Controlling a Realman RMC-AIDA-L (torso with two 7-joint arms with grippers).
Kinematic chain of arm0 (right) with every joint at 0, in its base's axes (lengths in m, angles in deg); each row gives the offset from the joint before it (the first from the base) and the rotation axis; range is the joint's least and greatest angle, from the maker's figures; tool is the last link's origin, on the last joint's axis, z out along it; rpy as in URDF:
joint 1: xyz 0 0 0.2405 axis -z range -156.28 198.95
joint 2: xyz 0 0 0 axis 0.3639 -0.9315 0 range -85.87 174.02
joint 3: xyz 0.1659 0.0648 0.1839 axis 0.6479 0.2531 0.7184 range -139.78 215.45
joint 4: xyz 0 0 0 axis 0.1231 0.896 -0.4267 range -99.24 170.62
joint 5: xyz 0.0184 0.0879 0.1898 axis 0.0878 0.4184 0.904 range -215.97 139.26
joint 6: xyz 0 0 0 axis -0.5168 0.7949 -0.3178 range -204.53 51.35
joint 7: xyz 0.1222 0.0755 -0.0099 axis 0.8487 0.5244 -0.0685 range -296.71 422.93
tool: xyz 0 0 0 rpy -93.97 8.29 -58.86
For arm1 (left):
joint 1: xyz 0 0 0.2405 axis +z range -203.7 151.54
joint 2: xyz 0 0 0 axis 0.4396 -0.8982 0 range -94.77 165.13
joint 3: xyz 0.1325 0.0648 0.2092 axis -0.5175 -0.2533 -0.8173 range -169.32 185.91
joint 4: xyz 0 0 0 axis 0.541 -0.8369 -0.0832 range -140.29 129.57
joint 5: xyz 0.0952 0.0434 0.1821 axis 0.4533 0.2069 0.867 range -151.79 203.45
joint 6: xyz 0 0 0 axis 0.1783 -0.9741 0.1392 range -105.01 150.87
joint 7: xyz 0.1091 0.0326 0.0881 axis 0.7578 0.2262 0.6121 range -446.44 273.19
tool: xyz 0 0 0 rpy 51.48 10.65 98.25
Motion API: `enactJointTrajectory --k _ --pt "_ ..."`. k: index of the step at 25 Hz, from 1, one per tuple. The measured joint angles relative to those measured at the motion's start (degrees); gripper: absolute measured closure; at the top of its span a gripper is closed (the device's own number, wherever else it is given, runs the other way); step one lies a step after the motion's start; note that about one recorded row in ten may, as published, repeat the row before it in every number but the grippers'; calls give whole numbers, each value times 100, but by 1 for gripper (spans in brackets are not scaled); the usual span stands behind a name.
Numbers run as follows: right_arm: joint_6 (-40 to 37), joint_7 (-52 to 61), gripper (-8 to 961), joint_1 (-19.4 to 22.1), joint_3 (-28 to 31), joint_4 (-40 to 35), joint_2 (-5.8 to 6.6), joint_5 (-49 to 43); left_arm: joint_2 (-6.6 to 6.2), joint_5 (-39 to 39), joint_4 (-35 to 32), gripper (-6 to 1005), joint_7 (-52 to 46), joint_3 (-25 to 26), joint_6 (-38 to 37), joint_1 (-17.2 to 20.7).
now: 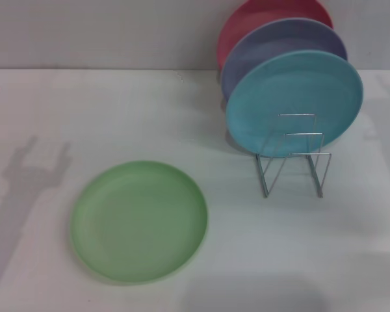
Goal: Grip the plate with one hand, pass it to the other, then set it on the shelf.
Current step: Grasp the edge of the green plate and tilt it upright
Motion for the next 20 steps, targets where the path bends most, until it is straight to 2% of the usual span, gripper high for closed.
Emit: enactJointTrajectory --k 20 --pt "9 0 457 -2 50 9 5 0 -40 56 -5 302 -226 -14 -61 1"
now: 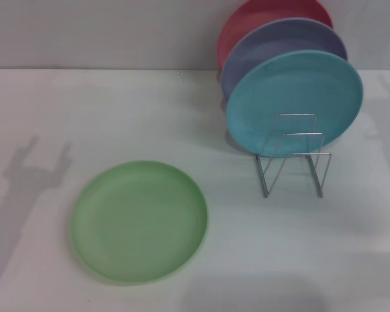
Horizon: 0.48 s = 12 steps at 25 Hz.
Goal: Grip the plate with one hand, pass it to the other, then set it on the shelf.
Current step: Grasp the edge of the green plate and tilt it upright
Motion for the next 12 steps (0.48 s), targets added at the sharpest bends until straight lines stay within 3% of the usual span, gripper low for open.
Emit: enactJointTrajectory --k 4,5,6,7,8,9,10,11,12 --pt "1 0 457 5 0 0 0 0 -68 28 -1 303 -229 1 -5 1" --pt "7 0 457 10 0 0 0 0 -203 192 -28 303 -507 4 -11 -17" --pt "7 0 457 10 0 0 0 0 -203 192 -28 303 -507 4 -11 -17" --pt "12 0 457 14 -1 0 0 0 -342 433 -60 303 -773 12 -15 -52" --pt "18 0 457 18 0 1 0 0 -617 872 -128 303 -1316 63 -12 -141" --pt "18 0 457 18 0 1 0 0 -617 872 -128 303 -1316 63 -12 -141" --pt "18 0 457 20 0 6 0 0 -850 1237 -159 303 -1898 172 10 -242" --pt "18 0 457 20 0 6 0 0 -850 1237 -159 303 -1898 172 10 -242" --pt "18 0 457 21 -1 7 0 0 -981 1470 -175 303 -2263 296 39 -298"
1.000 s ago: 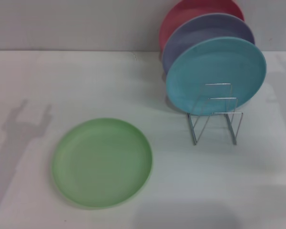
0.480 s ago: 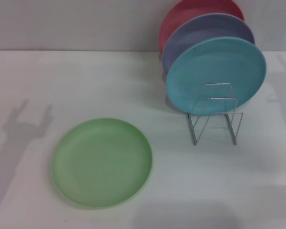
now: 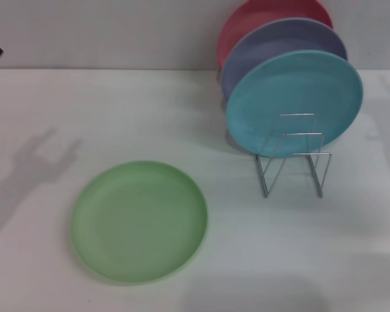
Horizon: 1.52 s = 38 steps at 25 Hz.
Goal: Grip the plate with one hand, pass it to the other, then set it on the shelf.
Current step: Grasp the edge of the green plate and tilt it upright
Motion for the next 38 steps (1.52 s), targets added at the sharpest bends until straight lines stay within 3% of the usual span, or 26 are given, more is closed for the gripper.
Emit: enactJointTrajectory --k 1,2,4,5,6,10,11,12,13,15,16,17,18,20,25,26,27,31,32,35,36,38 --pt "0 0 457 1 0 1 0 0 -246 487 -87 303 -682 306 113 -90" --pt "0 0 457 1 0 1 0 0 -246 487 -87 303 -682 306 113 -90" --pt "0 0 457 2 0 2 0 0 -495 1123 -302 303 -1342 655 283 -152" --pt "0 3 457 4 -1 3 0 0 -495 1123 -302 304 -1342 655 283 -152" --pt "0 8 457 17 4 2 0 0 -751 2308 -696 304 -2259 1254 449 -215" --pt "0 10 457 35 8 2 -3 0 -919 4508 -1610 304 -3751 2612 550 -269" --pt "0 11 457 53 9 3 -7 0 -921 5268 -1925 304 -4305 3046 574 -320" --pt "0 11 457 53 9 3 -7 0 -921 5268 -1925 304 -4305 3046 574 -320" --pt "14 12 457 65 9 3 -9 0 -910 5885 -2208 304 -4809 3399 585 -375" --pt "27 13 457 73 9 2 -9 0 -868 6755 -2632 304 -5641 3790 586 -475" --pt "48 14 457 97 9 2 -10 0 -805 7599 -3077 304 -6416 4020 584 -583" --pt "48 14 457 97 9 2 -10 0 -805 7599 -3077 304 -6416 4020 584 -583" --pt "52 15 457 111 10 2 -10 0 -699 8404 -3607 304 -7110 4143 574 -690" --pt "64 16 457 139 9 2 -10 0 -648 8704 -3851 305 -7349 4175 572 -732" --pt "113 18 457 211 33 2 -5 0 -272 10304 -5007 305 -8529 4222 523 -978" --pt "121 28 457 247 111 2 -4 0 -119 10869 -5305 305 -8836 4221 446 -1103" --pt "121 28 457 247 111 2 -4 0 -119 10869 -5305 305 -8836 4221 446 -1103" --pt "131 35 456 388 329 -31 13 0 272 11980 -5772 305 -9259 4231 163 -1406" --pt "131 35 456 388 329 -31 13 0 272 11980 -5772 305 -9259 4231 163 -1406" --pt "133 21 456 518 577 -116 21 0 447 12515 -5876 306 -9388 4225 11 -1574" --pt "133 41 456 594 668 -188 25 0 562 12877 -5965 306 -9533 4223 -7 -1641" --pt "133 51 456 631 721 -226 28 0 612 13038 -6012 306 -9601 4219 -5 -1665"
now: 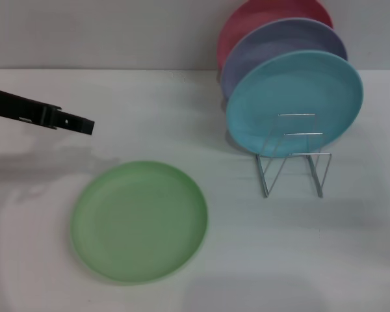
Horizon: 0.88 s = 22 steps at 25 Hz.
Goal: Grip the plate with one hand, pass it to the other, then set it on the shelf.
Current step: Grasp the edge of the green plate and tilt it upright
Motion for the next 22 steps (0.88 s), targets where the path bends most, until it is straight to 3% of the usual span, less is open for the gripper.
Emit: enactJointTrajectory --k 1,2,3,4,5,7,8,13,22 --pt "1 0 456 41 84 -35 4 0 155 409 -111 306 -167 -31 3 -60" --pt "1 0 456 41 84 -35 4 0 155 409 -111 306 -167 -31 3 -60" --pt "17 -3 456 66 143 -49 9 0 287 738 -186 306 -264 -73 -14 -125" --pt "17 -3 456 66 143 -49 9 0 287 738 -186 306 -264 -73 -14 -125" --pt "79 -20 456 72 173 -56 13 0 365 1016 -216 306 -377 -243 -14 -183" --pt "125 -24 456 73 184 -64 14 0 373 1092 -213 306 -484 -418 18 -196" --pt "203 -28 456 74 201 -84 15 0 371 1168 -191 306 -710 -776 129 -200" --pt "348 -33 456 75 299 -121 18 0 386 1307 -138 307 -978 -1142 343 -199" --pt "394 -37 456 65 362 -134 27 0 386 1403 506 307 -1084 -1395 791 -265"
